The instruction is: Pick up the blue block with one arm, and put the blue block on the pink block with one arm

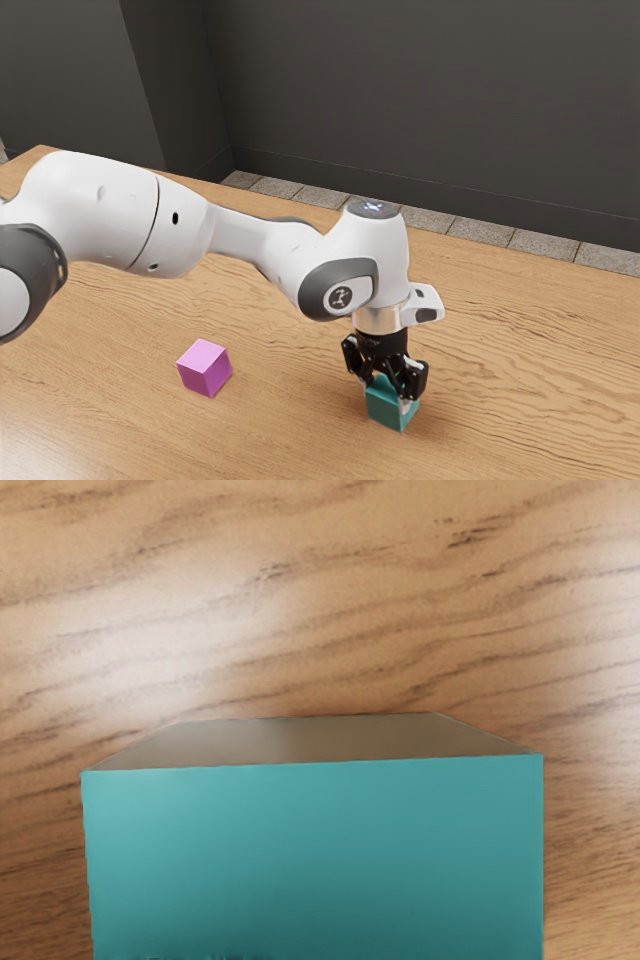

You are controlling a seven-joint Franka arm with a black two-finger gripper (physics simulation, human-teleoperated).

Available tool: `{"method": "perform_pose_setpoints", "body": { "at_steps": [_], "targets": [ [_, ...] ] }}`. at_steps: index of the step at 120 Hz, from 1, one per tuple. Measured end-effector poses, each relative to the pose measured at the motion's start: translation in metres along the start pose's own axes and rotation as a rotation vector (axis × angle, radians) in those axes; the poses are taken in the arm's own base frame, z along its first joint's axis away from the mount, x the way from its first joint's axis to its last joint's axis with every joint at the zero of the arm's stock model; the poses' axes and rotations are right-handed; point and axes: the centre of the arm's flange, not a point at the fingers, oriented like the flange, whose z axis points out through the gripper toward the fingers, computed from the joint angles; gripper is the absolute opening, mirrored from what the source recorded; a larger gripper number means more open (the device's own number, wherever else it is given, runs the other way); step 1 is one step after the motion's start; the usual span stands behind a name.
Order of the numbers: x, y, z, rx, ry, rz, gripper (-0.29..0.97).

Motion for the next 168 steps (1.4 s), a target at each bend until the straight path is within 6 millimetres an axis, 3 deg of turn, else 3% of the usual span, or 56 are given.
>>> {"method": "perform_pose_setpoints", "body": {
  "at_steps": [16, 33, 46, 63, 122, 168],
  "targets": [
    [-0.003, 0.003, -0.016, 0.010, 0.028, 0.021, 0.35],
    [-0.015, -0.015, -0.040, 0.032, 0.052, 0.038, 0.32],
    [-0.036, -0.052, -0.065, 0.065, 0.058, 0.035, 0.30],
    [-0.052, -0.109, -0.082, 0.094, 0.036, 0.031, 0.29],
    [-0.068, -0.221, -0.088, 0.096, -0.066, 0.120, 0.26],
    [-0.081, -0.288, -0.092, 0.074, -0.101, 0.138, 0.27]
  ]
}}
